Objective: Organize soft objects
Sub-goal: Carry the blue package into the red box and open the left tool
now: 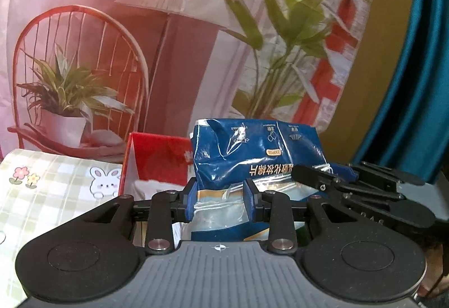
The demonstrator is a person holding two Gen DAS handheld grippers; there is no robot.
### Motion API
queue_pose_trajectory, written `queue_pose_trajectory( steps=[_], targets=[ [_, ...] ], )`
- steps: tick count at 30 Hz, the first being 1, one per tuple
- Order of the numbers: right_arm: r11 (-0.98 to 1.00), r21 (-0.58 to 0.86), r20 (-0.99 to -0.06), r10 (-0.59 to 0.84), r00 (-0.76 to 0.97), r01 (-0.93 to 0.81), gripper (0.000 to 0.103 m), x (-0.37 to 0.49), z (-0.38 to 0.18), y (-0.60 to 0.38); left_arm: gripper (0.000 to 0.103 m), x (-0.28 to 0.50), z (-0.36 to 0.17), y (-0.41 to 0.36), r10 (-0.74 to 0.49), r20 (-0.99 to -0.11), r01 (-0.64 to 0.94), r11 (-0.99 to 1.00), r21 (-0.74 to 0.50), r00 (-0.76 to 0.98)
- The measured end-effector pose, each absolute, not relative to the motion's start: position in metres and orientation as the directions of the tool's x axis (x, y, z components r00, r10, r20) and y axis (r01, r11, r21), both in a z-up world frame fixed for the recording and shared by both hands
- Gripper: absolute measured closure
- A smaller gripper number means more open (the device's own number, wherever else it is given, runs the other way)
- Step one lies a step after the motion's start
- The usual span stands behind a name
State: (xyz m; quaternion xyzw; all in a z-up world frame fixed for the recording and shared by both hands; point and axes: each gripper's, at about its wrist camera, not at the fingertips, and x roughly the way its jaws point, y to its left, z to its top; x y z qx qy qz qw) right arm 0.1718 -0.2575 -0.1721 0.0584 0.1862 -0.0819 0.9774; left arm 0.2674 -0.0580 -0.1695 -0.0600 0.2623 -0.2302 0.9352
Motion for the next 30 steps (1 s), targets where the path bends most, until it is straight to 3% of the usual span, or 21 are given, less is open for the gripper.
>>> queue_pose_trajectory(
  steps=[16, 30],
  targets=[
    [0.963, 0.072, -0.577, -0.173, 0.798, 0.26, 0.073, 0.249, -0.215, -0.282, 0.065, 0.329, -0.213, -0.074, -0.38, -0.601, 0.358, 0.92, -0.163, 0.704],
    [0.948, 0.061, -0.645, -0.201, 0.738, 0.311, 0.073, 0.259, -0.228, -0.285, 0.06, 0.333, -0.22, -0.078, -0.354, -0.621, 0.352, 0.927, -0.131, 0.699]
  ],
)
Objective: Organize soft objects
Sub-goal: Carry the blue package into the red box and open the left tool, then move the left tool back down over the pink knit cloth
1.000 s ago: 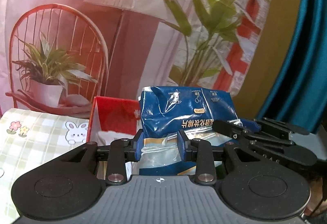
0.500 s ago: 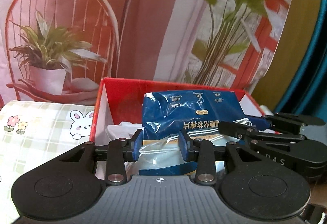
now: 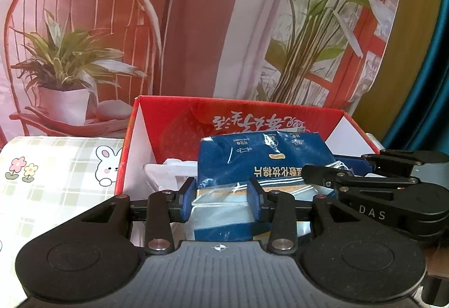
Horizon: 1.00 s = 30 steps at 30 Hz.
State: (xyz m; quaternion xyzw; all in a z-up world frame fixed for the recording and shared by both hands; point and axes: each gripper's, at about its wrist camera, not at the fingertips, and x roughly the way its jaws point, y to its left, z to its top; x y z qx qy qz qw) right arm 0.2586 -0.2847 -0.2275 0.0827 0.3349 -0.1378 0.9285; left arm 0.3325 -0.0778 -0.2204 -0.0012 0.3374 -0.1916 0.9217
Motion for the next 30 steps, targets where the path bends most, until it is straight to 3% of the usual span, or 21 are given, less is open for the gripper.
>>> queue_pose_trajectory(
  steps=[5, 8, 10, 12, 15, 18, 20, 30],
  targets=[
    [0.944, 0.032, -0.652, -0.229, 0.723, 0.329, 0.072, 0.26, -0.228, -0.282, 0.046, 0.328, -0.217, -0.073, -0.34, -0.606, 0.341, 0.933, -0.118, 0.719],
    [0.937, 0.009, -0.649, -0.26, 0.715, 0.349, 0.066, 0.259, -0.227, -0.28, 0.036, 0.322, -0.213, -0.07, -0.331, -0.591, 0.334, 0.936, -0.109, 0.735],
    [0.936, -0.003, -0.636, -0.273, 0.722, 0.352, 0.057, 0.258, -0.225, -0.278, 0.031, 0.317, -0.209, -0.067, -0.327, -0.582, 0.332, 0.938, -0.102, 0.745],
    [0.931, -0.056, -0.615, -0.317, 0.722, 0.361, 0.041, 0.256, -0.223, -0.271, 0.025, 0.313, -0.206, -0.063, -0.319, -0.575, 0.326, 0.94, -0.095, 0.753],
    [0.934, -0.113, -0.594, -0.337, 0.73, 0.339, 0.028, 0.253, -0.218, -0.261, 0.013, 0.304, -0.2, -0.056, -0.303, -0.564, 0.31, 0.947, -0.086, 0.768],
    [0.937, -0.121, -0.564, -0.337, 0.754, 0.328, 0.01, 0.243, -0.21, -0.254, 0.006, 0.292, -0.193, -0.049, -0.279, -0.549, 0.294, 0.954, -0.062, 0.788],
    [0.938, -0.122, -0.541, -0.337, 0.771, 0.324, 0.002, 0.235, -0.205, -0.251, 0.005, 0.282, -0.188, -0.046, -0.255, -0.544, 0.279, 0.959, -0.041, 0.799],
    [0.939, -0.047, -0.465, -0.322, 0.825, 0.34, 0.0, 0.182, -0.181, -0.238, 0.0, 0.224, -0.168, -0.029, -0.21, -0.523, 0.229, 0.973, -0.03, 0.826]
  ],
)
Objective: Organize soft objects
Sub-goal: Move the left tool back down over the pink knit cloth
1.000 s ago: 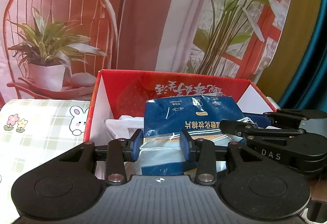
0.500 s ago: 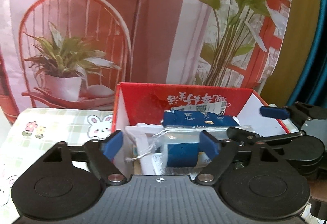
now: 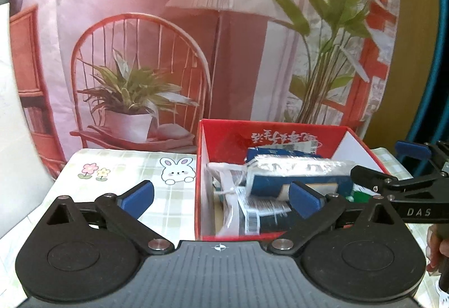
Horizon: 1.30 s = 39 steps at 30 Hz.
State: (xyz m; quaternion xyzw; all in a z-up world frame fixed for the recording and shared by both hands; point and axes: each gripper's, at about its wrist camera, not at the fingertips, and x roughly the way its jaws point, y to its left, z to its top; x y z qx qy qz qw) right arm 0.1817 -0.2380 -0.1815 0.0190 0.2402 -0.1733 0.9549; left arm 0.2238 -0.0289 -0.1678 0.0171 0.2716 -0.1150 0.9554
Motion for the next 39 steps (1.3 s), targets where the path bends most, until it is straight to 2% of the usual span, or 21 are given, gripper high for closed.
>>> queue_pose_trajectory(
  steps=[7, 17, 23, 39],
  targets=[
    [0.931, -0.037, -0.419, -0.344, 0.84, 0.363, 0.0, 0.138, -0.181, -0.218, 0.0, 0.174, -0.175, -0.032, -0.219, -0.537, 0.264, 0.965, 0.007, 0.815],
    [0.915, -0.015, -0.404, -0.375, 0.834, 0.404, 0.0, 0.076, -0.196, -0.191, 0.0, 0.115, -0.214, -0.019, -0.209, -0.595, 0.231, 0.972, -0.04, 0.776],
    [0.914, -0.028, -0.474, -0.369, 0.799, 0.406, 0.0, 0.05, -0.226, -0.17, 0.0, 0.096, -0.237, -0.017, -0.191, -0.631, 0.231, 0.973, -0.019, 0.752],
    [0.86, 0.066, -0.693, -0.325, 0.643, 0.506, 0.0, 0.014, -0.302, -0.172, 0.0, 0.11, -0.291, -0.016, -0.15, -0.774, 0.21, 0.977, -0.022, 0.615]
  ],
)
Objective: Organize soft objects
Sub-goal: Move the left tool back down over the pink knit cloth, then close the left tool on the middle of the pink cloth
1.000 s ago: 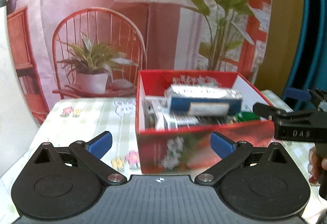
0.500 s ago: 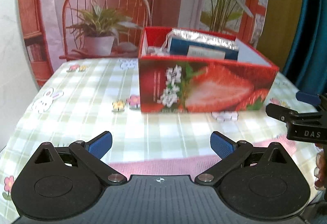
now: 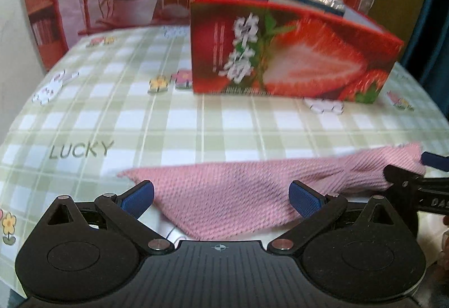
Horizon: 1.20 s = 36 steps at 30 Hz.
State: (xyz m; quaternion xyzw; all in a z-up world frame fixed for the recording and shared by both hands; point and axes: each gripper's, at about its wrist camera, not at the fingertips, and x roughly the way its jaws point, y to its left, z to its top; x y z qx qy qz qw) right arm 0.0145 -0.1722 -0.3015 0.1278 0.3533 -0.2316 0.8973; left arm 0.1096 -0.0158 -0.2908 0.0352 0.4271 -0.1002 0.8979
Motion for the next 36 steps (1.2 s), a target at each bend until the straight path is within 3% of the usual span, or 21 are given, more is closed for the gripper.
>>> queue_pose_trajectory(
  steps=[7, 31, 34, 36],
  targets=[
    [0.857, 0.087, -0.725, -0.296, 0.622, 0.509, 0.0, 0.016, -0.316, -0.175, 0.0, 0.119, -0.309, -0.013, -0.115, -0.822, 0.184, 0.983, -0.013, 0.557],
    [0.855, 0.111, -0.72, -0.282, 0.634, 0.506, 0.0, 0.018, -0.319, -0.179, 0.001, 0.122, -0.309, -0.003, -0.16, -0.815, 0.208, 0.977, -0.049, 0.558],
    [0.854, 0.134, -0.717, -0.266, 0.644, 0.502, 0.0, 0.017, -0.318, -0.18, 0.005, 0.121, -0.308, -0.006, -0.187, -0.809, 0.234, 0.97, -0.063, 0.558],
    [0.857, 0.151, -0.714, -0.25, 0.654, 0.493, 0.004, 0.017, -0.317, -0.18, 0.015, 0.119, -0.306, -0.009, -0.197, -0.802, 0.256, 0.965, -0.057, 0.563]
  ],
)
